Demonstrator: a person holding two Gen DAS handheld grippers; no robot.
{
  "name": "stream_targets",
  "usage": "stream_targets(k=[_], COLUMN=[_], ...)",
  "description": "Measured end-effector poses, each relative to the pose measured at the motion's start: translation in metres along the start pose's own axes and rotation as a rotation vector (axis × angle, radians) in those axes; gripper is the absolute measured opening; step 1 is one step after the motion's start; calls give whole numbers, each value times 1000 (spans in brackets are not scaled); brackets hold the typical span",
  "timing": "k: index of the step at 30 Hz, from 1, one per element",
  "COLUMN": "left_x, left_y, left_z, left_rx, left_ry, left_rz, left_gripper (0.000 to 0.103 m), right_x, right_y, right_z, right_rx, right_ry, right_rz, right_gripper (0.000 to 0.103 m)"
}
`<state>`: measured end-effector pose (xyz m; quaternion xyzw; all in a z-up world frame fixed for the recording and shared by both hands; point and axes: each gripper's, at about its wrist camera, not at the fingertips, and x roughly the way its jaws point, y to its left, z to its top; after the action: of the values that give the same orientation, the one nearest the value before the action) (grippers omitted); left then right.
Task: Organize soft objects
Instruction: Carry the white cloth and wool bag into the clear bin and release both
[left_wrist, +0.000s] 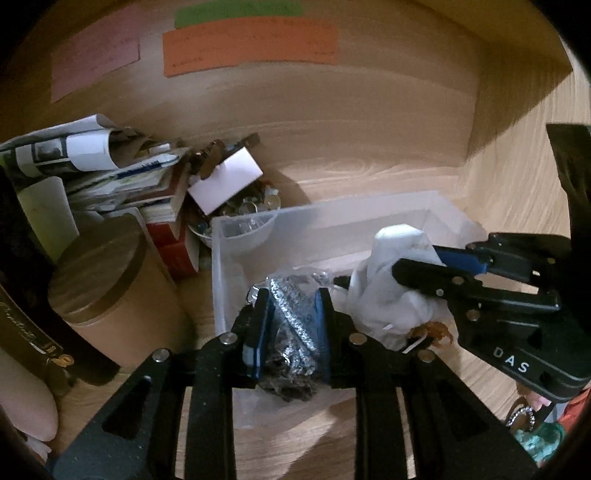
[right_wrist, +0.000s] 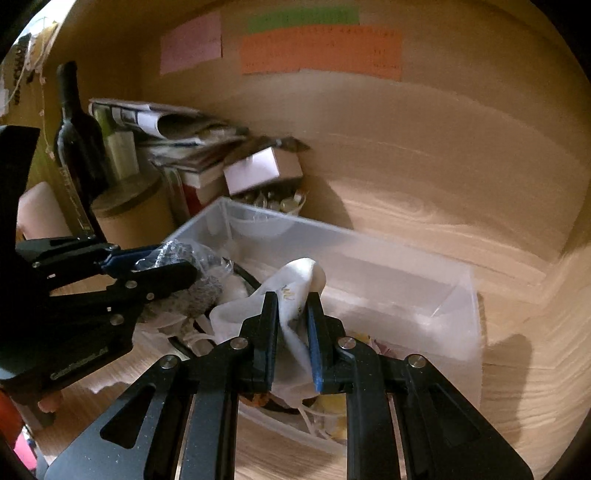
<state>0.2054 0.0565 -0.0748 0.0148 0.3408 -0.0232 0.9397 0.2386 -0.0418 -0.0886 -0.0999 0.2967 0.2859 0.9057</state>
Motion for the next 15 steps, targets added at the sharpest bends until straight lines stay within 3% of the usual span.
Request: stream_targets(k=[6,8,12,15], left_x=[-4,-12,-33,-52], left_y=[1,4,5,4], left_z=[-2,-2,-1,-2], left_rx=[-16,-30,-38,-45], left_ry=[-3,-13,-46,-87], left_rz=[2,2,-2,-1], left_gripper=[50,56,63,75], right_x=[0,-2,-16,-33], right_y=[-1,-1,0,1], right_z=[0,2,5,5], right_rx=[0,5,4,-1], right_ry=[27,29,-1,-34], right_rz=[8,10,15,9], right_gripper=[22,36,47,58])
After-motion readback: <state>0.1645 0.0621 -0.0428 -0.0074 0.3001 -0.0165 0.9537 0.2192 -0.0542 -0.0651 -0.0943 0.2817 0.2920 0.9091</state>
